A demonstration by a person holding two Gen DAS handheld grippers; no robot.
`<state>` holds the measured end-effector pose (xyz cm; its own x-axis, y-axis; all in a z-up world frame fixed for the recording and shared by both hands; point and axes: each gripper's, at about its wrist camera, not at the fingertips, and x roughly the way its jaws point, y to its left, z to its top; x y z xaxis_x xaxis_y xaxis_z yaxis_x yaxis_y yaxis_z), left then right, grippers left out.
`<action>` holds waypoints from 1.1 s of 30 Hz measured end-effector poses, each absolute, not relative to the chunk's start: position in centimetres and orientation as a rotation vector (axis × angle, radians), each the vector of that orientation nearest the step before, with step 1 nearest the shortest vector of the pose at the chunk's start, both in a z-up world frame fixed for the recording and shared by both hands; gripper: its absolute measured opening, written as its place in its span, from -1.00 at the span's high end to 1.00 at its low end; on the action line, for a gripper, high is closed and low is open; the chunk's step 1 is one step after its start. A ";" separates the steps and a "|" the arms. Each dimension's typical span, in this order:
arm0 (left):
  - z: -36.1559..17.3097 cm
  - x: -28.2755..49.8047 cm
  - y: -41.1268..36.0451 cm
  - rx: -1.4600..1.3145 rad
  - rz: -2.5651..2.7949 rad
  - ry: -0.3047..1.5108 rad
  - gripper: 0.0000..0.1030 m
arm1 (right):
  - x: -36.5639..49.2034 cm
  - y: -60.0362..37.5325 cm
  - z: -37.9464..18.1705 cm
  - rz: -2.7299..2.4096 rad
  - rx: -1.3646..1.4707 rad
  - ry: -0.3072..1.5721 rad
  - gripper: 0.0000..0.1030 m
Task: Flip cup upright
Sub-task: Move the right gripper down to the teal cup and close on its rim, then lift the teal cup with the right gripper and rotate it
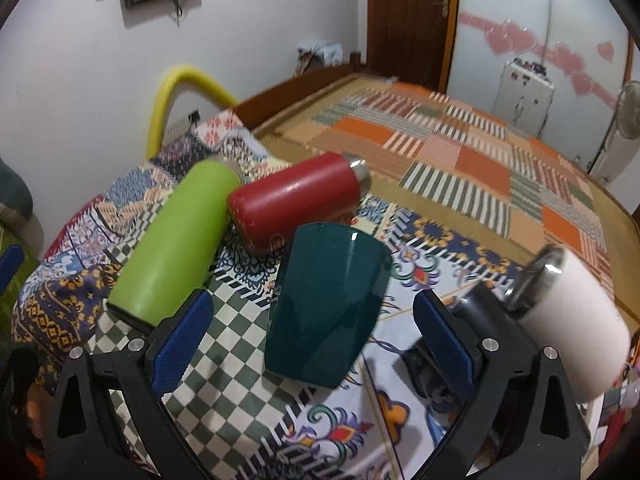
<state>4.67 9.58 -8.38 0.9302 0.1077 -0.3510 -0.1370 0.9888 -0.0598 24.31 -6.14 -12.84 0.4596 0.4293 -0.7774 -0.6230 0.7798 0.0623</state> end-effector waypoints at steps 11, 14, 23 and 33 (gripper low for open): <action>-9.1 5.1 10.0 -0.094 0.123 0.356 -1.00 | 26.5 -4.8 -15.0 0.624 -0.298 0.998 -0.70; -9.2 5.2 10.0 -0.098 0.125 0.360 -1.00 | 26.6 -4.3 -15.2 0.619 -0.330 1.002 -0.70; -9.4 5.4 10.1 -0.102 0.129 0.372 -1.00 | 26.6 -3.9 -15.3 0.617 -0.384 0.982 -0.39; -8.9 5.1 9.9 -0.101 0.129 0.363 -1.00 | 25.0 -5.6 -13.5 0.652 -0.352 0.948 -0.38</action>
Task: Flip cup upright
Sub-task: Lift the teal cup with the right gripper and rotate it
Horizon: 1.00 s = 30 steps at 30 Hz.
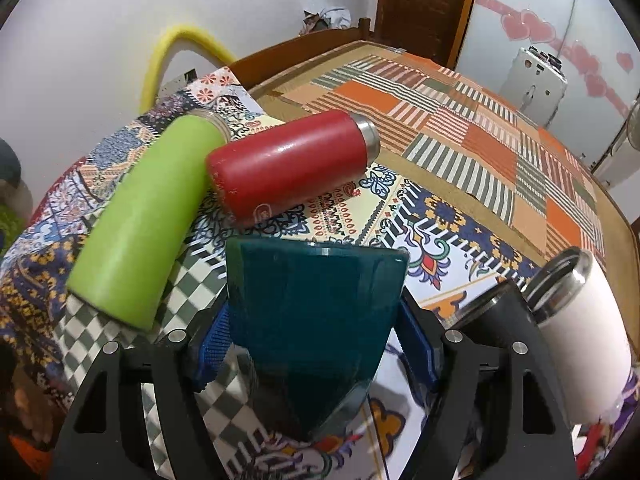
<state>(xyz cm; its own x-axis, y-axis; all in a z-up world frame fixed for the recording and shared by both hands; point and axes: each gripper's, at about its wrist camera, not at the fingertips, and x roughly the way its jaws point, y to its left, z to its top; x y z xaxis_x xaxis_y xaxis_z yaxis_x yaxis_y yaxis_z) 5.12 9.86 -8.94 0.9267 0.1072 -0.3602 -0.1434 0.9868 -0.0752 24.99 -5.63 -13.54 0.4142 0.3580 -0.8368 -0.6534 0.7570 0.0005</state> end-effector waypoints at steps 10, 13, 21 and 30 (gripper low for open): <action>-7.5 3.8 8.2 -0.087 0.116 0.349 -1.00 | 21.4 -8.9 -10.6 0.674 -0.309 0.880 -0.37; -7.0 3.2 7.5 -0.078 0.109 0.343 -1.00 | 20.0 -9.9 -10.0 0.680 -0.305 0.863 -0.37; -6.2 1.8 5.7 -0.058 0.091 0.339 -1.00 | 16.5 -12.3 -10.2 0.682 -0.321 0.863 -0.37; -6.8 1.4 4.0 -0.049 0.063 0.371 -1.00 | 13.9 -14.4 -12.4 0.683 -0.291 0.918 -0.37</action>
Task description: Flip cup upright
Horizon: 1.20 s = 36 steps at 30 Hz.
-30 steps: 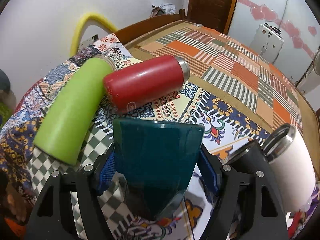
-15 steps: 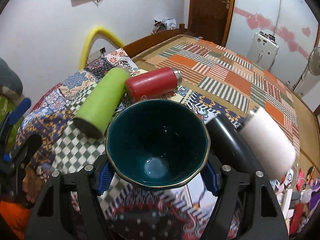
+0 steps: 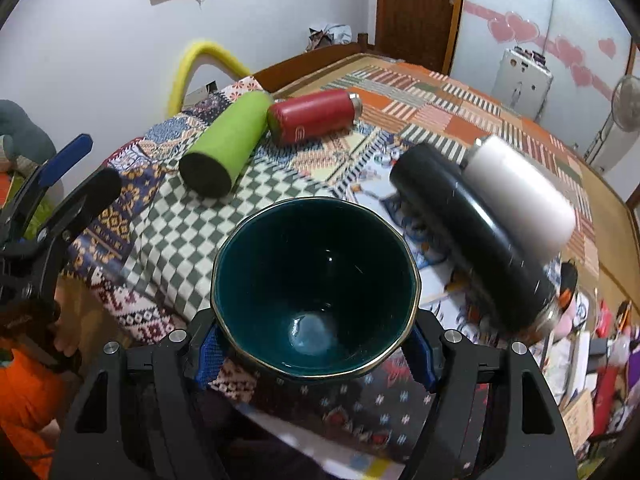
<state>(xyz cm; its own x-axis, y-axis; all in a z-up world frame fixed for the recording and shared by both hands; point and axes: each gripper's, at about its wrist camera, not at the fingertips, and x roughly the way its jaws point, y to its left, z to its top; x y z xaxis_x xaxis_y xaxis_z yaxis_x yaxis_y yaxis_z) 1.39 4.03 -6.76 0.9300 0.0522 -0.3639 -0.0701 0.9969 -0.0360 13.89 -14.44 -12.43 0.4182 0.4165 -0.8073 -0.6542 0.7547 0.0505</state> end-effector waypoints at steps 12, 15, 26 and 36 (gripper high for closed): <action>-7.8 2.3 4.5 -0.070 0.071 0.400 -1.00 | 15.3 -13.2 -14.2 0.718 -0.264 0.925 -0.37; -8.1 2.7 4.8 -0.078 0.074 0.412 -1.00 | 16.3 -12.9 -14.4 0.720 -0.235 0.924 -0.37; -9.0 3.9 5.0 -0.065 0.084 0.438 -1.00 | 19.1 -11.3 -16.3 0.739 -0.172 0.988 -0.37; -8.6 4.2 4.4 -0.064 0.083 0.445 -1.00 | 18.3 -11.4 -16.5 0.728 -0.200 0.997 -0.37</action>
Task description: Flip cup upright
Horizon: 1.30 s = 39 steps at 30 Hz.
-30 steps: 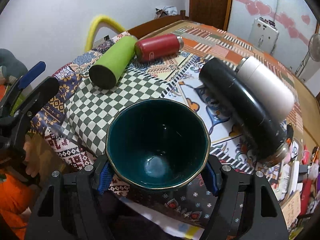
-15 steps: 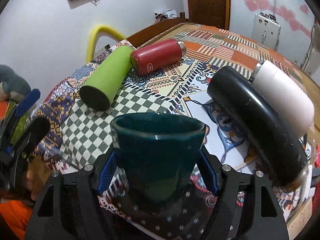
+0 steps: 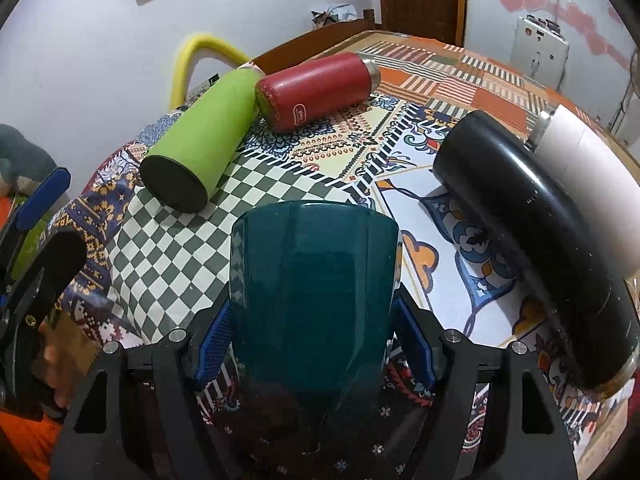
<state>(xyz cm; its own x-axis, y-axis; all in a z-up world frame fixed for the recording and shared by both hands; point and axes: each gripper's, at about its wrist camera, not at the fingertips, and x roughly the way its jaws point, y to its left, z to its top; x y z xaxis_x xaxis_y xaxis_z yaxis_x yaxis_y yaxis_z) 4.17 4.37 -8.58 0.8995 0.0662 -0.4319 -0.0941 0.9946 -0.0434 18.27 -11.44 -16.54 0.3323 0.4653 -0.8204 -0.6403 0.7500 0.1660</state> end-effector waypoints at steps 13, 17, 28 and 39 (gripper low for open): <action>-6.8 4.3 -0.1 0.001 0.040 0.468 -1.00 | 14.1 -17.5 -11.4 0.670 -0.169 0.753 -0.56; -6.8 4.9 -1.7 0.007 0.022 0.509 -1.00 | 12.6 -20.4 -10.0 0.627 -0.142 0.672 -0.57; -9.6 9.5 -4.4 -0.003 0.025 0.718 -1.00 | 11.4 -25.7 -9.6 0.533 -0.091 0.577 -0.60; -12.2 13.1 -5.2 -0.036 -0.047 0.912 -1.00 | 10.9 -27.3 -11.2 0.504 -0.121 0.522 -0.60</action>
